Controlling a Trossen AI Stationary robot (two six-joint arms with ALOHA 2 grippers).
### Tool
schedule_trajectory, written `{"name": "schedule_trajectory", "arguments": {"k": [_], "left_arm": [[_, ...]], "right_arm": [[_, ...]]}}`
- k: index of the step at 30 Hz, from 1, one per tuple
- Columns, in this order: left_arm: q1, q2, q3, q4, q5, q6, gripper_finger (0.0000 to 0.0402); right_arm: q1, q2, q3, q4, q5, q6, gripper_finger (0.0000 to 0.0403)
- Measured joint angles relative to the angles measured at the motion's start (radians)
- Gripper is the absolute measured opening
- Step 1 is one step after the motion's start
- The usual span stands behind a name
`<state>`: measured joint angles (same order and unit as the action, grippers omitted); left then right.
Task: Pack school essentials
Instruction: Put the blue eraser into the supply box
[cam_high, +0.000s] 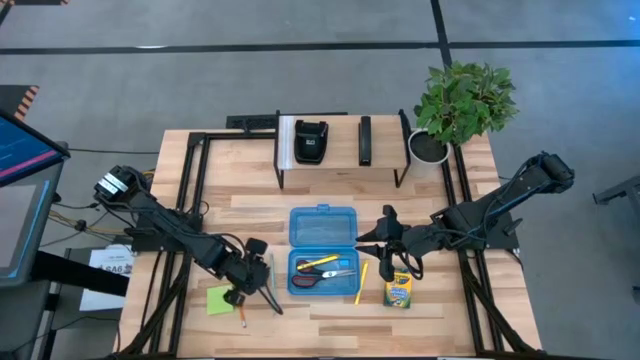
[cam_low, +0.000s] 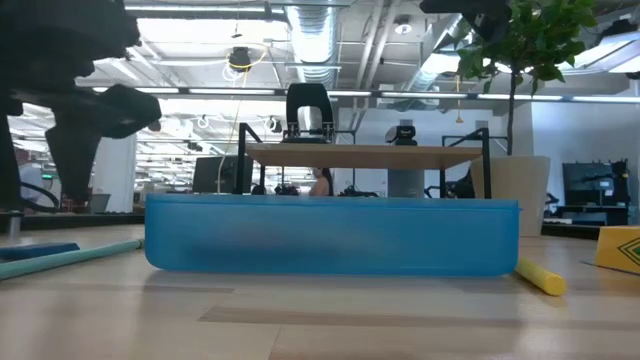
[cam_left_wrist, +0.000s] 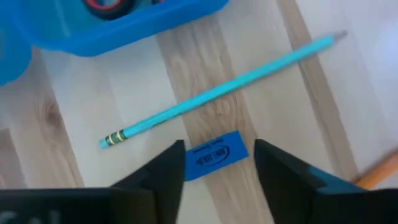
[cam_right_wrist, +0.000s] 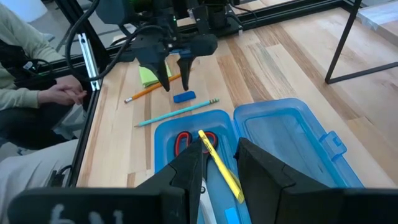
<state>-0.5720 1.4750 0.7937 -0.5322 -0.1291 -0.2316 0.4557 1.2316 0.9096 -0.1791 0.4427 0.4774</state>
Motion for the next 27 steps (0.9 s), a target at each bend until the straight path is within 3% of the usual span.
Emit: {"name": "schedule_trajectory", "arguments": {"k": [6,14,22,27], "left_arm": [[-0.014,0.0,0.001,0.005,-0.028,-0.148,0.0228],[-0.018,0.006,0.002,-0.01,-0.062,-0.296,0.0217],[-0.019,0.12,0.002,-0.001,-0.026,-0.322,0.0208],[-0.018,0.129,0.005,-0.002,-0.041,-0.346,0.0208]], "right_arm": [[0.0,0.0,0.0,0.0,0.0,0.0,0.012],[0.0,0.0,0.0,0.0,0.0,0.001,0.012],[0.0,0.0,0.0,-0.001,0.0,0.004,0.012],[0.0,0.0,0.0,-0.001,0.0,0.004,0.012]]}}
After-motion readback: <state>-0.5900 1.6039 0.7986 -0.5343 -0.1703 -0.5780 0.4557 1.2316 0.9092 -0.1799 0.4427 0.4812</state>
